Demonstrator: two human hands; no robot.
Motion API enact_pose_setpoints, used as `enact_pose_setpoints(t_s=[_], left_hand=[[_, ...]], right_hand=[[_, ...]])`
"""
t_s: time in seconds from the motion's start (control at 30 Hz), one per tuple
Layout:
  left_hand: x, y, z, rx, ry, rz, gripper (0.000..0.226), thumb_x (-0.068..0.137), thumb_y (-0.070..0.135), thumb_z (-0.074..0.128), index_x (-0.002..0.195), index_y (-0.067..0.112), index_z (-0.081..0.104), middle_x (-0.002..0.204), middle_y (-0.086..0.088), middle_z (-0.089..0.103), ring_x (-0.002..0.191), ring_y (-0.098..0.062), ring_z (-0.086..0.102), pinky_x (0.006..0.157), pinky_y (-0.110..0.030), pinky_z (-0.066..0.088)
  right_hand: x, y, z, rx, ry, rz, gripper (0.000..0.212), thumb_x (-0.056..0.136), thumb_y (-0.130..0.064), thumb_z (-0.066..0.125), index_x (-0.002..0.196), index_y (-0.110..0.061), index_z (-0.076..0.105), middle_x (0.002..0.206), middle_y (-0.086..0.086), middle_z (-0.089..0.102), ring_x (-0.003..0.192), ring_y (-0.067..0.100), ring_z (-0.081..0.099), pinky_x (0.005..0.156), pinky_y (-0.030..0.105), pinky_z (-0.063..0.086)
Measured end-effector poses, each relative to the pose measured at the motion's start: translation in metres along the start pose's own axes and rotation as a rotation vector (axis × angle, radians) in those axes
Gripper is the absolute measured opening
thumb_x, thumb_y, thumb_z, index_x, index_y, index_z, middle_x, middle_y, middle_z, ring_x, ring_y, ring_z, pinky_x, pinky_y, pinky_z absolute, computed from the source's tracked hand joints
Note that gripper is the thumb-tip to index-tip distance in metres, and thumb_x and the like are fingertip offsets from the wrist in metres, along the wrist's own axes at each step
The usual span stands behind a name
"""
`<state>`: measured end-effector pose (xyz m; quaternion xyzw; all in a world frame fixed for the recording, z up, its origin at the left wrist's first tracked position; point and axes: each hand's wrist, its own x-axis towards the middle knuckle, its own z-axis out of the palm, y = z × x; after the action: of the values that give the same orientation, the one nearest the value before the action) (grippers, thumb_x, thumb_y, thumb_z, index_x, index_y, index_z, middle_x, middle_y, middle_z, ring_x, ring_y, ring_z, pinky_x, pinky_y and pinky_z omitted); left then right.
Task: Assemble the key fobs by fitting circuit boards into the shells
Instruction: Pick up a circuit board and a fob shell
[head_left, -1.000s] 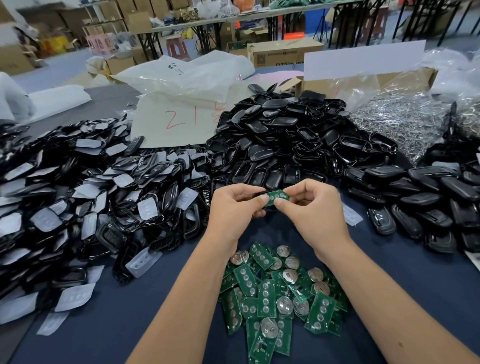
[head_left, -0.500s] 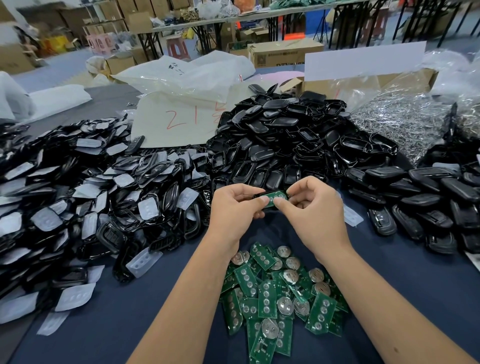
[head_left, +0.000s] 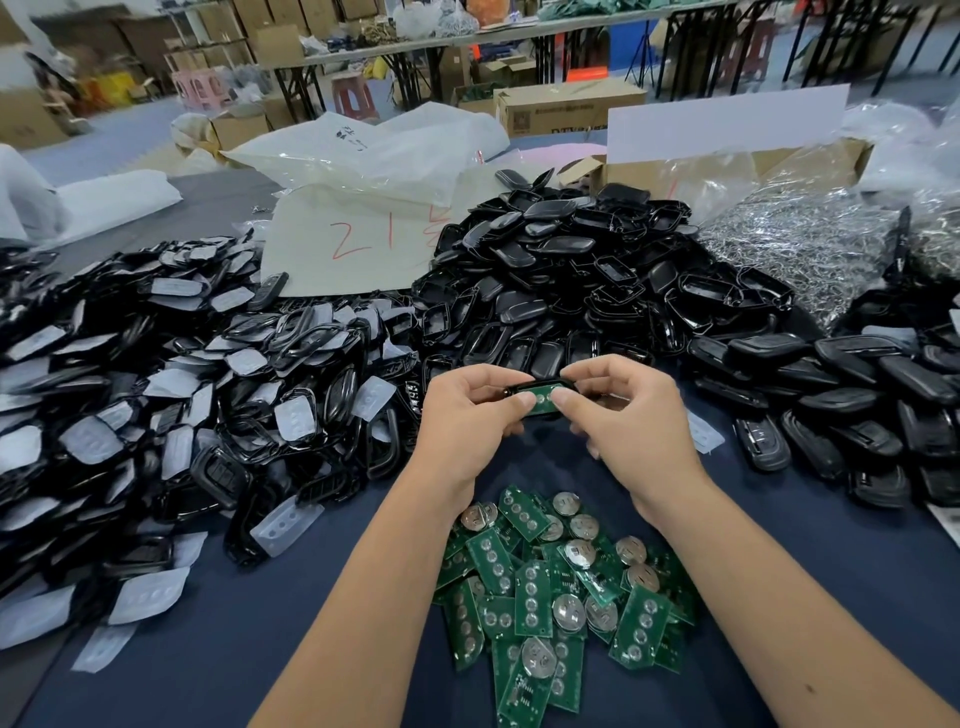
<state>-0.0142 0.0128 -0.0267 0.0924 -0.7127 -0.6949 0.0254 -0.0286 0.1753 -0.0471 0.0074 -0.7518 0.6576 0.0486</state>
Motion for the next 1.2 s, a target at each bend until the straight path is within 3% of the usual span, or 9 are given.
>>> enact_pose_setpoints(t_s=[0.13,0.37,0.6,0.67,0.87,0.93,1.03,1.13,1.2], left_hand=[[0.000,0.000,-0.002,0.025,-0.012,0.014,0.019,0.090,-0.003,0.073,0.090,0.015,0.077,0.078,-0.006,0.074,0.058,-0.009,0.061,0.062,-0.021,0.052],[0.001,-0.001,0.002,-0.112,0.052,0.053,0.015,0.086,0.002,0.079,0.096,0.013,0.076,0.076,0.000,0.071,0.062,-0.009,0.061,0.062,-0.021,0.050],[0.004,0.006,0.009,-0.500,0.283,0.065,0.018,0.090,0.002,0.076,0.106,0.011,0.073,0.092,-0.009,0.071,0.082,-0.023,0.062,0.079,-0.037,0.054],[0.008,0.012,-0.003,-0.526,0.356,0.102,0.018,0.092,0.002,0.073,0.106,0.014,0.072,0.087,-0.007,0.072,0.076,-0.023,0.064,0.073,-0.037,0.055],[0.019,0.035,-0.076,-0.464,0.637,0.273,0.023,0.092,-0.005,0.070,0.101,0.016,0.072,0.067,0.011,0.068,0.063,-0.007,0.064,0.057,-0.021,0.053],[0.018,0.036,-0.104,-0.450,0.737,0.304,0.021,0.093,-0.002,0.070,0.106,0.013,0.074,0.074,0.008,0.068,0.065,-0.006,0.064,0.057,-0.021,0.051],[0.015,0.031,-0.142,-0.425,0.987,0.299,0.023,0.093,0.001,0.069,0.110,0.014,0.075,0.092,0.002,0.072,0.077,-0.013,0.069,0.060,-0.025,0.055],[0.014,0.023,-0.171,-0.395,1.247,0.213,0.021,0.092,0.005,0.069,0.106,0.020,0.073,0.101,-0.002,0.074,0.090,-0.028,0.075,0.075,-0.037,0.063],[0.014,0.020,-0.181,-0.388,1.328,0.179,0.021,0.091,0.006,0.067,0.100,0.024,0.070,0.095,0.000,0.073,0.072,-0.023,0.073,0.064,-0.030,0.059]], right_hand=[[-0.001,-0.002,-0.002,0.003,-0.070,-0.031,0.015,0.089,-0.008,0.080,0.092,-0.022,0.080,0.077,0.002,0.077,0.057,0.012,0.066,0.048,0.023,0.048],[-0.002,-0.009,0.002,0.110,-0.010,-0.081,0.014,0.089,-0.004,0.080,0.087,-0.017,0.077,0.066,0.003,0.071,0.051,0.014,0.059,0.049,0.021,0.049],[0.000,-0.031,0.052,0.263,0.086,-0.109,0.011,0.091,-0.006,0.077,0.085,-0.015,0.073,0.064,-0.002,0.070,0.053,0.008,0.060,0.053,0.023,0.052],[0.004,-0.039,0.074,0.244,0.068,-0.108,0.010,0.090,-0.009,0.079,0.085,-0.015,0.073,0.068,0.000,0.072,0.056,0.011,0.063,0.057,0.029,0.054],[0.027,-0.066,0.115,-0.167,-0.222,-0.269,0.011,0.088,-0.025,0.082,0.093,-0.019,0.075,0.079,0.000,0.075,0.071,0.016,0.071,0.069,0.035,0.058],[0.026,-0.073,0.130,-0.358,-0.329,-0.398,0.007,0.087,-0.023,0.081,0.090,-0.020,0.076,0.078,-0.005,0.073,0.070,0.004,0.067,0.073,0.027,0.055],[0.020,-0.082,0.156,-0.558,-0.467,-0.550,0.004,0.091,-0.020,0.076,0.092,-0.017,0.077,0.082,-0.004,0.073,0.077,0.009,0.066,0.082,0.031,0.056],[0.017,-0.086,0.190,-0.652,-0.473,-0.664,0.011,0.095,-0.022,0.068,0.099,-0.014,0.076,0.090,0.000,0.074,0.094,0.020,0.065,0.089,0.038,0.054],[0.014,-0.088,0.213,-0.774,-0.417,-0.782,0.013,0.097,-0.023,0.065,0.099,-0.014,0.073,0.092,0.001,0.069,0.105,0.024,0.056,0.087,0.038,0.053]])
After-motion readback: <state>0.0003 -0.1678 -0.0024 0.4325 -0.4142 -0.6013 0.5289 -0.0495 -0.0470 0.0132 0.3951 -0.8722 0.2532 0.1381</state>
